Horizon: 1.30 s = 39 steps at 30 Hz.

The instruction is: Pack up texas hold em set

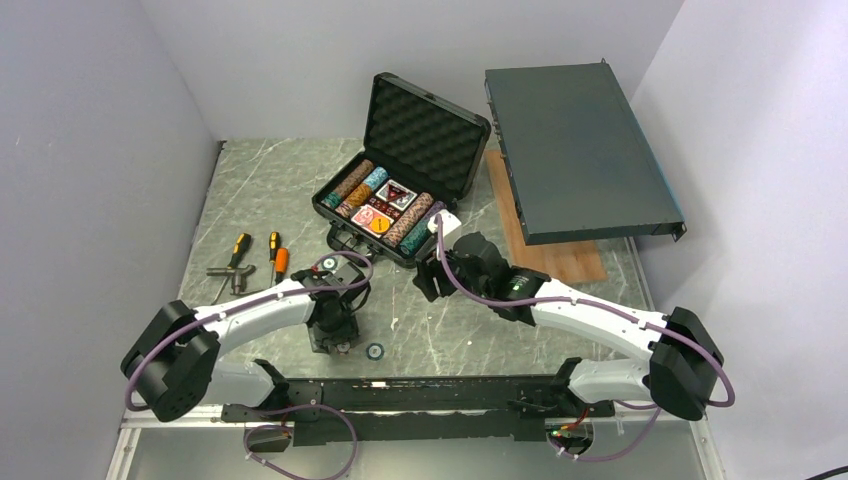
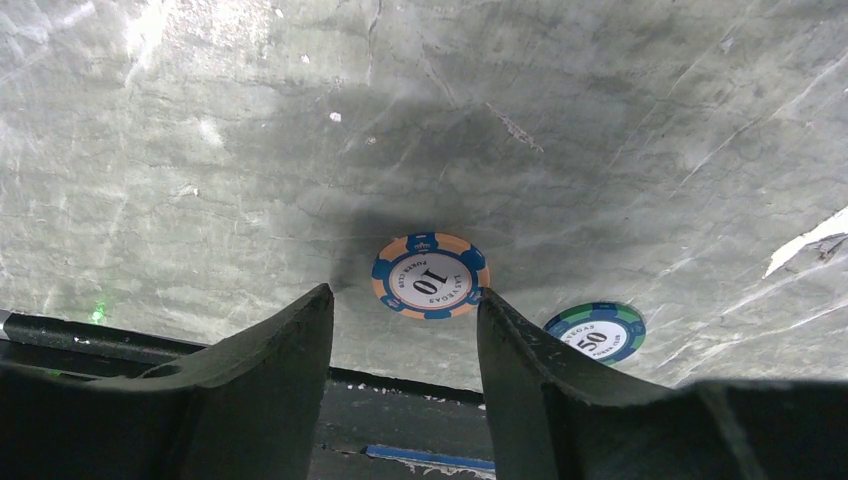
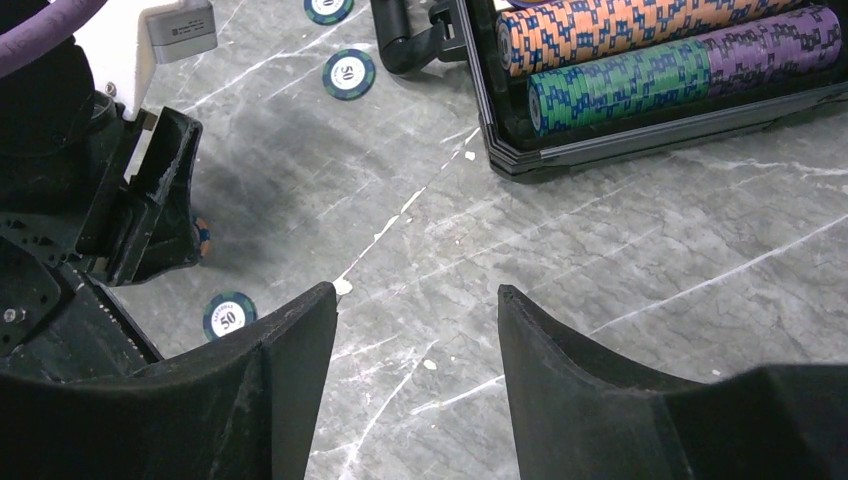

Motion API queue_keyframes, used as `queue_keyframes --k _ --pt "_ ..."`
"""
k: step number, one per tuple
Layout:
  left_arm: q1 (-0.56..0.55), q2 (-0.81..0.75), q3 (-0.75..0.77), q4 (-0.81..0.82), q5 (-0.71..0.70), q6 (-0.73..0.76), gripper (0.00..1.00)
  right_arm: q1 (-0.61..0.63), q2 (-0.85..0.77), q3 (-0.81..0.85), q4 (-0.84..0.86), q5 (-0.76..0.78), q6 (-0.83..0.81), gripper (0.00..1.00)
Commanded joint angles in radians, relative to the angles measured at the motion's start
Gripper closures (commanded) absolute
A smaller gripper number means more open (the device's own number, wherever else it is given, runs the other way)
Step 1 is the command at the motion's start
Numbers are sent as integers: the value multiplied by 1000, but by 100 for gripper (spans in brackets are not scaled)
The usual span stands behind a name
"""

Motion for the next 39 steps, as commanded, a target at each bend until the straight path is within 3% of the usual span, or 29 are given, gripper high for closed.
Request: queue_keyframes --k 1,8,11,14,21,33,39 --pt "-13 -4 32 -30 -37 -29 41 7 -21 -1 32 23 5 37" --pt "-17 -103 21 -37 -60 -54 35 10 -25 -23 36 28 12 37" --pt "-18 -80 28 -25 -61 -44 27 10 -26 -24 38 30 12 37" --pt "-17 -31 38 -6 -40 -40 26 12 -23 -19 37 27 11 37" --pt "-34 7 26 -1 -62 -72 38 20 -26 -19 35 36 12 37" --pt "-52 76 27 16 -43 -90 41 43 14 0 40 39 8 37" --pt "-53 97 40 5 -68 -86 48 49 10 -8 38 55 6 37"
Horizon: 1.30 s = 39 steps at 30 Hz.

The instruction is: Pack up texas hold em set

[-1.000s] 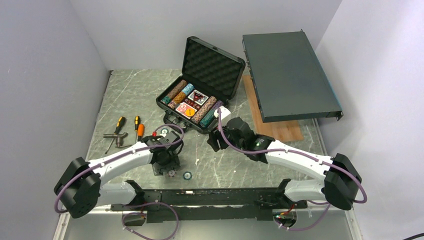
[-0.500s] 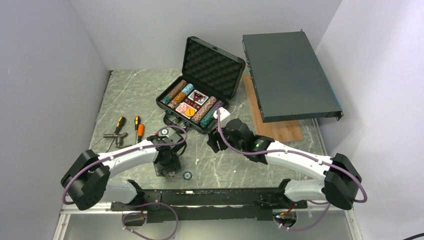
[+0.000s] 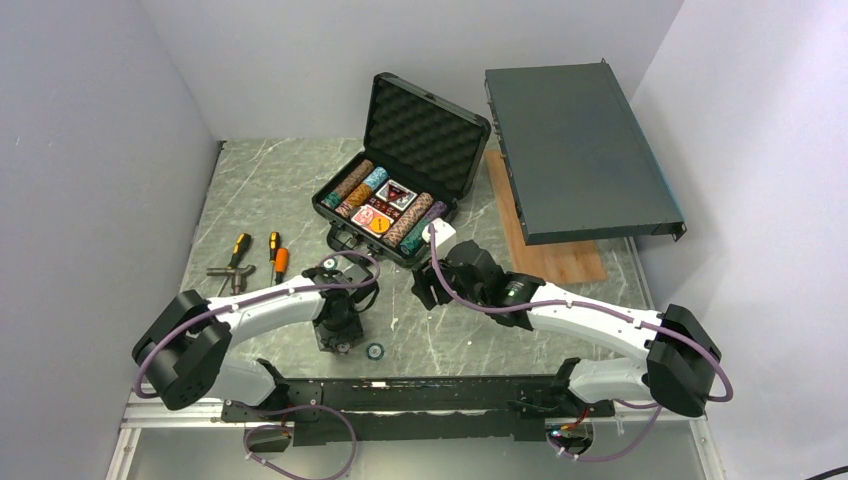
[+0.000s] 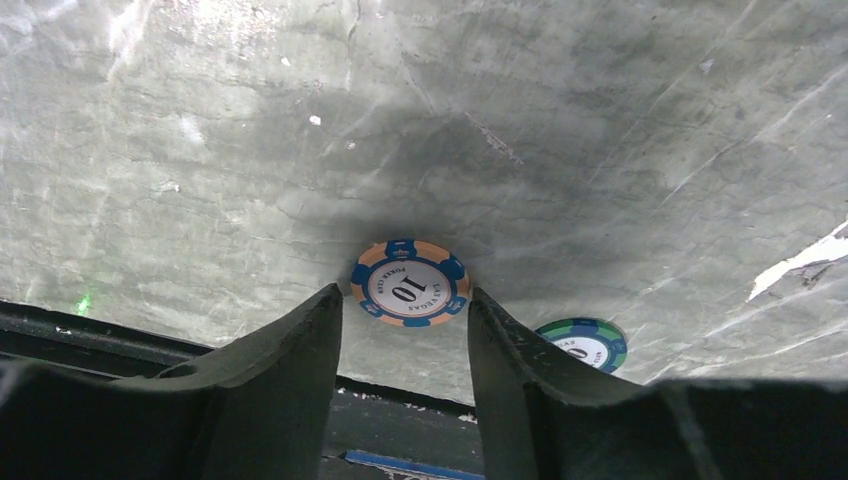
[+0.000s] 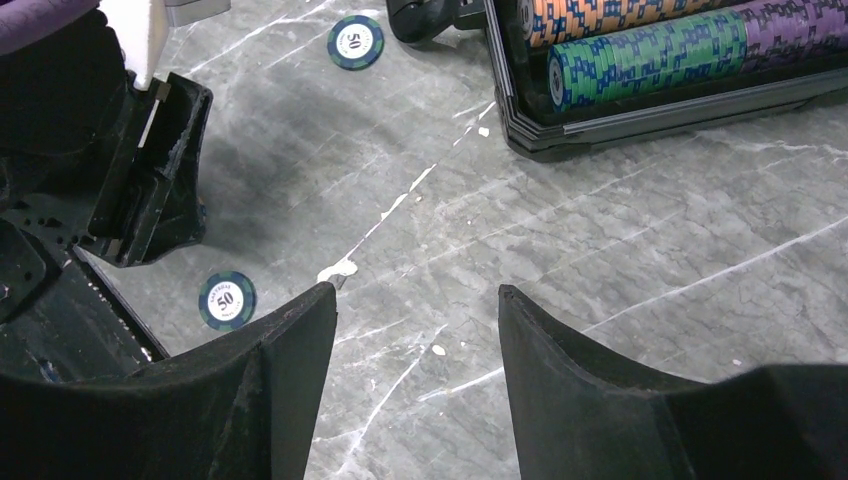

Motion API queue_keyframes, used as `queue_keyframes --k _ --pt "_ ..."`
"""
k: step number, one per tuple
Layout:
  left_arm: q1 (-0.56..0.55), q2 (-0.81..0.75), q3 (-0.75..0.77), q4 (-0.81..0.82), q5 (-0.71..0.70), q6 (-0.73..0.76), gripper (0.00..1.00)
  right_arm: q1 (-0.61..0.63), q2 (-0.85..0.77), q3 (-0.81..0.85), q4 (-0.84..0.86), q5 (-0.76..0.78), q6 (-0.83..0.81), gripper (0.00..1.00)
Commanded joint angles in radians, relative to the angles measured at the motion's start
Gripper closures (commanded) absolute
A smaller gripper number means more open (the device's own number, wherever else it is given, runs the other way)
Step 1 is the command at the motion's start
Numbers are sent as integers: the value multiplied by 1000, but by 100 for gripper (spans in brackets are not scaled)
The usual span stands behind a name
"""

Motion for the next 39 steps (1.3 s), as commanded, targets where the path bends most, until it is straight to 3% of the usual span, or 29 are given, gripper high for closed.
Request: queue_keyframes --k 1,6,15,18,21,24,26,32,39 --pt "-7 28 5 15 -36 -12 50 7 -3 13 36 28 5 37" --pt "-7 18 53 -13 -66 28 67 9 4 11 36 23 10 37" --pt "-7 -69 95 4 -5 63 72 10 4 -20 47 -8 41 37" --pt "-6 -91 106 -26 -36 69 65 14 10 -18 74 -22 50 37" --pt "44 -123 82 -91 -75 66 48 21 10 -12 69 -19 48 37" --pt "132 -196 -2 -45 -12 101 29 22 5 -14 68 -16 44 37" --pt "182 -250 -59 -5 28 107 24 23 3 -15 69 -16 42 37" --pt "245 -295 -124 -23 28 35 27 25 4 -13 70 -21 47 37" --pt "257 -229 -108 -29 30 12 34 30 7 -9 65 -15 44 37"
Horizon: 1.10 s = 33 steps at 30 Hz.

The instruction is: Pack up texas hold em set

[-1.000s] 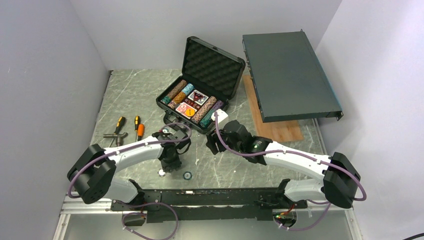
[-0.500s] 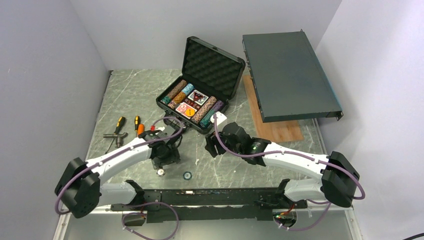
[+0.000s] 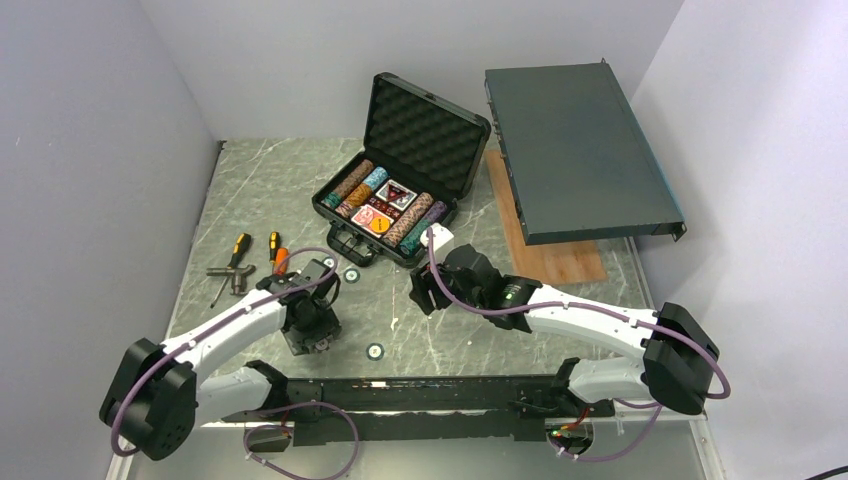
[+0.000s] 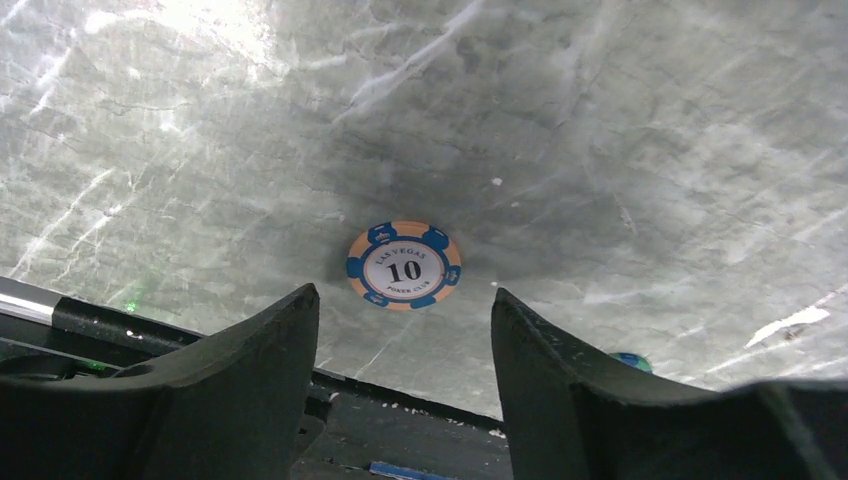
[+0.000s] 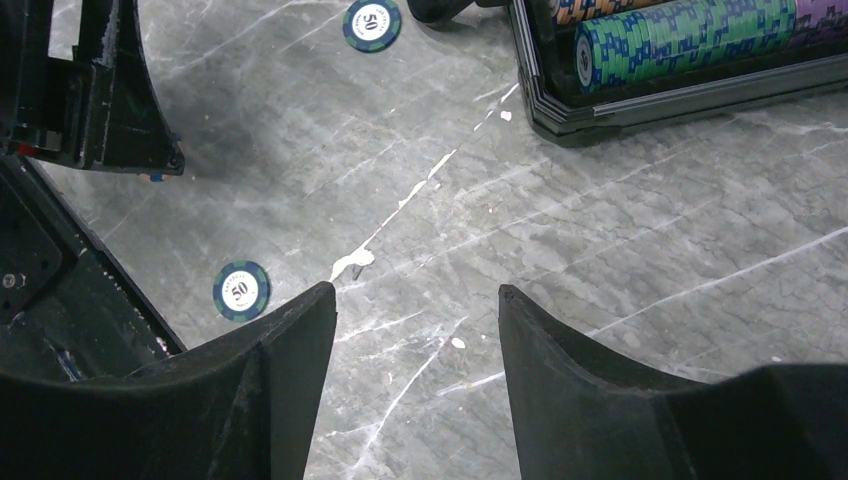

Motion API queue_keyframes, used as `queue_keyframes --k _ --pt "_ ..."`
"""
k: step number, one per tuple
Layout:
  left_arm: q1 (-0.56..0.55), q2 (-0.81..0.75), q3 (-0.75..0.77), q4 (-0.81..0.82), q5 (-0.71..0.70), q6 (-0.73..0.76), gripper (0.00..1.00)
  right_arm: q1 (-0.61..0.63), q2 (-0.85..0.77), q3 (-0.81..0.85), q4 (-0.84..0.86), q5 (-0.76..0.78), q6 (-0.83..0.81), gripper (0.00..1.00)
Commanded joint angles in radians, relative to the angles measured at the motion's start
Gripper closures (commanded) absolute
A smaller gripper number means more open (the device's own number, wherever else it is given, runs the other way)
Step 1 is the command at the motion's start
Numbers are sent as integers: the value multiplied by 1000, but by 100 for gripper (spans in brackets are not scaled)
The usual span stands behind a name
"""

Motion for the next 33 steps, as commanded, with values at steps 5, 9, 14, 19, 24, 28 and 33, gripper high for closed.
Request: queue_keyframes --k 5,9,14,19,24,28,33 --pt "6 111 39 -16 17 -37 39 8 2 14 50 -3 7 37" --pt "7 124 30 0 7 -42 45 8 11 17 51 -4 7 37" --pt "8 127 24 12 -23 -27 44 10 10 17 49 -2 2 37" --pt "16 115 20 27 -52 -11 40 10 15 18 49 -1 1 37" --pt "29 101 18 35 -65 8 40 11 17 12 53 -3 5 37" --pt "36 85 16 27 -83 14 45 11 18 11 55 -3 9 37" --pt "37 78 -3 40 -59 13 48 13 20 12 56 -4 11 37"
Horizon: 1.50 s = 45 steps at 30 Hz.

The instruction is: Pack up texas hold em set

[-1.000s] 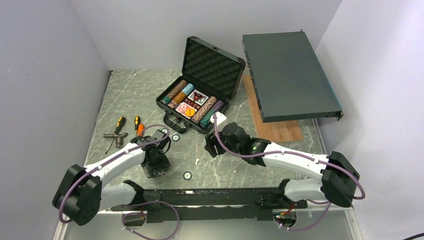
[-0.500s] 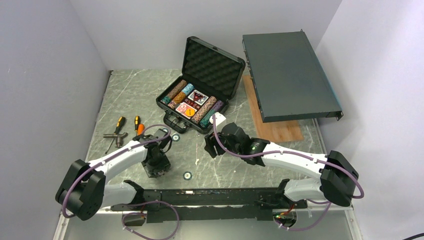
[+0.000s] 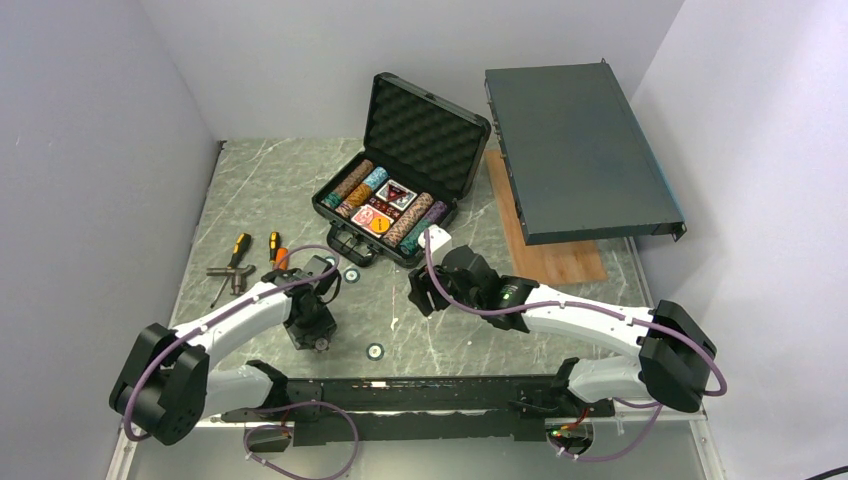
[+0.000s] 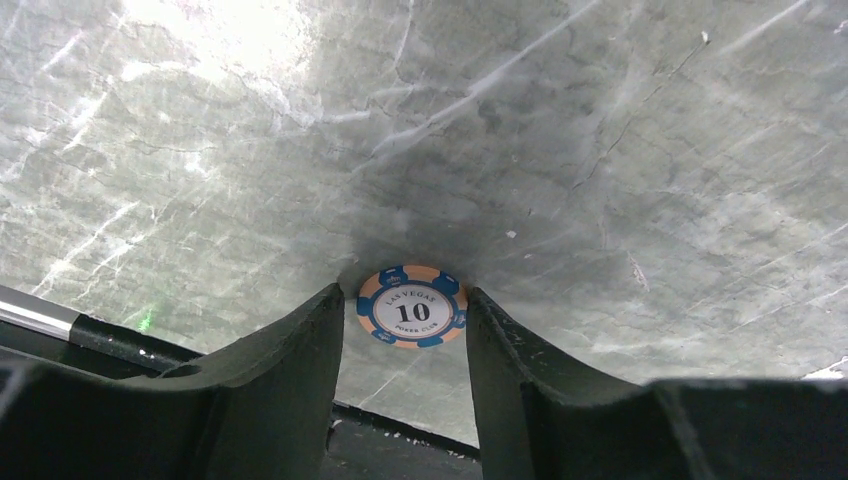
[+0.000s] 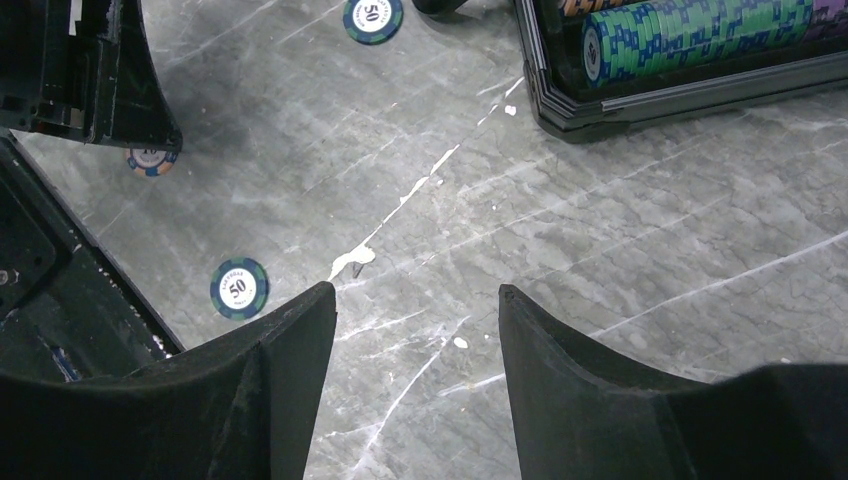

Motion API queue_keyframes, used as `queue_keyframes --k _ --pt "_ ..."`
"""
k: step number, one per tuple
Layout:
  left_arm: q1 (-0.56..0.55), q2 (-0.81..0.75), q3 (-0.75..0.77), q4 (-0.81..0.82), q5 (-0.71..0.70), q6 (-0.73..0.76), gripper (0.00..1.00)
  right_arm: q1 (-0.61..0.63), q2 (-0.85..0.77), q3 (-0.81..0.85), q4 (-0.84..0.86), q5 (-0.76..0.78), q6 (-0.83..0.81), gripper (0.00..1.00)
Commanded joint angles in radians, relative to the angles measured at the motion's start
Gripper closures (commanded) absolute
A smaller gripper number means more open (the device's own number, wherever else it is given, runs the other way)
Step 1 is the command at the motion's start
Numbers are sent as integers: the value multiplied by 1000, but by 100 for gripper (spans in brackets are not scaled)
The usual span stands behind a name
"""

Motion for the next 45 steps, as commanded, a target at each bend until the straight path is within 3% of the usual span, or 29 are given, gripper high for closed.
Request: queue_keyframes --k 1,10,28,38,45 --pt "5 -16 -23 16 -16 5 48 9 4 13 51 -4 13 37" --pt "5 -4 -21 8 35 -15 41 19 14 20 54 -1 13 37" --pt "6 -4 -31 39 74 -43 54 27 19 14 58 11 10 37" --pt "6 -30 10 28 80 -14 68 31 33 20 63 7 13 37" --pt "7 -88 91 83 170 22 69 30 19 -19 141 8 87 37"
